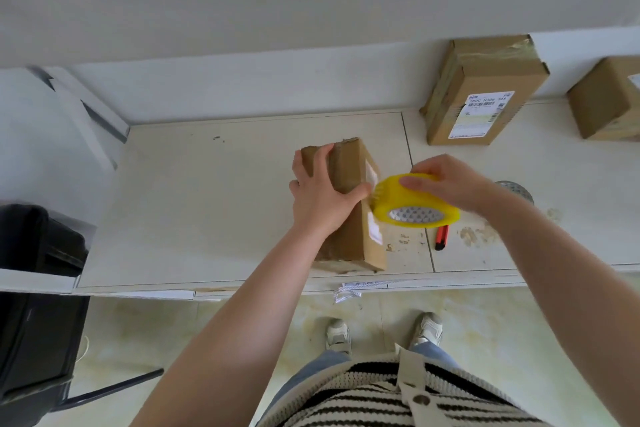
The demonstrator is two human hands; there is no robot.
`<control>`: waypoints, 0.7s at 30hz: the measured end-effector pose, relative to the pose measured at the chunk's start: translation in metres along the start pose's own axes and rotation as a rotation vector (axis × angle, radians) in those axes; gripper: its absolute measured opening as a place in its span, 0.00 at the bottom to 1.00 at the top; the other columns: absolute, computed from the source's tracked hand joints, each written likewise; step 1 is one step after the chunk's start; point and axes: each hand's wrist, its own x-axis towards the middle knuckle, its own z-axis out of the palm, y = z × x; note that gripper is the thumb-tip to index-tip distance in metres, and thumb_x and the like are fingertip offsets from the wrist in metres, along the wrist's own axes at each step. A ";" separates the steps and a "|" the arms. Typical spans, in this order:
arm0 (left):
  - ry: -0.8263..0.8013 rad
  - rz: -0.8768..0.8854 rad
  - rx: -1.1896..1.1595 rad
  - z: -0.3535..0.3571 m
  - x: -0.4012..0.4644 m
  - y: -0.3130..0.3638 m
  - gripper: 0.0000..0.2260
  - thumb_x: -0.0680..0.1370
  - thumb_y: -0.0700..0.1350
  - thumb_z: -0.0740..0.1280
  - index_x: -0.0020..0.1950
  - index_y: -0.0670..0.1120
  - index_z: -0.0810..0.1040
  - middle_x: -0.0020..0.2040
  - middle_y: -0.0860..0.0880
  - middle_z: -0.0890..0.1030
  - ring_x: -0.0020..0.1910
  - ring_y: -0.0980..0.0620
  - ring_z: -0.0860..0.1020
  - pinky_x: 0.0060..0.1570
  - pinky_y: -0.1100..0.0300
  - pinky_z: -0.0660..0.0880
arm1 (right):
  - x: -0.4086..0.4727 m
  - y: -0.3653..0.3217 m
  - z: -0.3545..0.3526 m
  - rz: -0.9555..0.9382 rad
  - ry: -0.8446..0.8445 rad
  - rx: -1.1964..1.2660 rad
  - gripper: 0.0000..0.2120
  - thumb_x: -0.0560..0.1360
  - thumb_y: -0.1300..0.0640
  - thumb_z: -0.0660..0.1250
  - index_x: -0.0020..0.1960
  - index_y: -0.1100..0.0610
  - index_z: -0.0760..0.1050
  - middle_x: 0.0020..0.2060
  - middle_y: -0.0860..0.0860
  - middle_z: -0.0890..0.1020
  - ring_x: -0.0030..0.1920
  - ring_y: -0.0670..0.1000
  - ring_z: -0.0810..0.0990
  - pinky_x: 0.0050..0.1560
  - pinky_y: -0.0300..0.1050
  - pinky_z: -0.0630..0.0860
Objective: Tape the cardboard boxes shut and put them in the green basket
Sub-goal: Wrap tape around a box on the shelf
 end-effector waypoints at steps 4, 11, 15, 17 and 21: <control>-0.061 -0.075 -0.287 0.007 -0.003 0.002 0.37 0.65 0.63 0.71 0.71 0.65 0.60 0.75 0.55 0.53 0.69 0.40 0.67 0.66 0.45 0.68 | -0.005 -0.033 -0.021 0.091 0.110 -0.343 0.26 0.68 0.27 0.64 0.34 0.51 0.78 0.30 0.48 0.78 0.31 0.48 0.77 0.30 0.42 0.67; 0.016 -0.191 -0.077 0.001 -0.004 -0.022 0.33 0.77 0.64 0.61 0.78 0.63 0.51 0.81 0.48 0.45 0.77 0.42 0.48 0.72 0.40 0.50 | 0.009 -0.091 0.016 0.115 0.130 -0.536 0.31 0.70 0.27 0.61 0.40 0.57 0.75 0.32 0.50 0.76 0.35 0.51 0.75 0.30 0.42 0.64; 0.059 -0.145 -0.135 0.000 -0.013 -0.038 0.20 0.84 0.55 0.54 0.69 0.44 0.71 0.60 0.42 0.77 0.63 0.40 0.73 0.54 0.55 0.68 | 0.009 -0.099 0.013 0.031 0.014 -0.334 0.32 0.69 0.26 0.61 0.33 0.57 0.74 0.26 0.50 0.74 0.29 0.50 0.73 0.31 0.43 0.66; 0.124 -0.116 -0.188 -0.004 -0.015 -0.046 0.17 0.85 0.52 0.53 0.57 0.42 0.76 0.40 0.49 0.77 0.45 0.45 0.76 0.39 0.60 0.62 | 0.010 -0.103 0.016 -0.007 -0.006 -0.278 0.30 0.69 0.28 0.62 0.32 0.55 0.74 0.25 0.49 0.73 0.28 0.50 0.72 0.30 0.42 0.66; 0.070 -0.184 -0.203 -0.006 -0.012 -0.062 0.18 0.85 0.53 0.52 0.45 0.45 0.74 0.34 0.51 0.73 0.33 0.51 0.71 0.34 0.56 0.63 | 0.017 -0.114 0.036 -0.038 0.097 -0.458 0.31 0.67 0.24 0.59 0.33 0.53 0.75 0.29 0.48 0.76 0.30 0.48 0.75 0.29 0.40 0.65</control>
